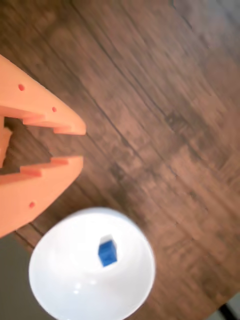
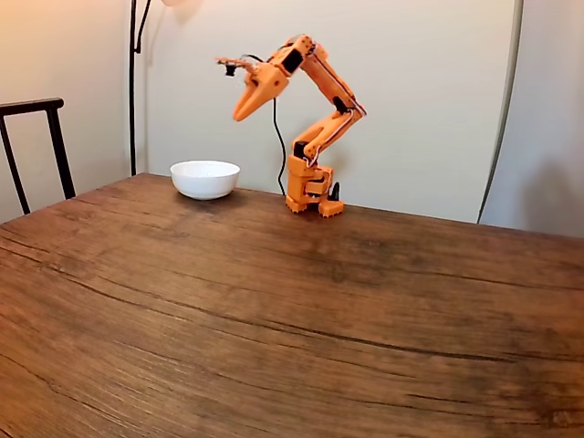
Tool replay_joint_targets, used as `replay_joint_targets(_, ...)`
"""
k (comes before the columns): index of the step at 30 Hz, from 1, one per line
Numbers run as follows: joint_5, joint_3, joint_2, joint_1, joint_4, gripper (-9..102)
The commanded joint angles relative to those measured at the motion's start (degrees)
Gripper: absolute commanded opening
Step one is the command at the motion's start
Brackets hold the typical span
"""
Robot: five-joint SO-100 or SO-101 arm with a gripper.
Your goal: Grasp the cube and drop it in the bowl
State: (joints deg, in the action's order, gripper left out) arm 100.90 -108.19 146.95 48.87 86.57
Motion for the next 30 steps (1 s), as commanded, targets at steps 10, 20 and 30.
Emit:
replay_joint_targets(10, 1.67, -3.16, 7.29, -13.45, -0.7, 0)
replay_joint_targets(20, 2.02, -3.52, 7.91, -26.89, -4.31, 0)
replay_joint_targets(30, 6.24, -7.56, 8.61, -34.28, -3.87, 0)
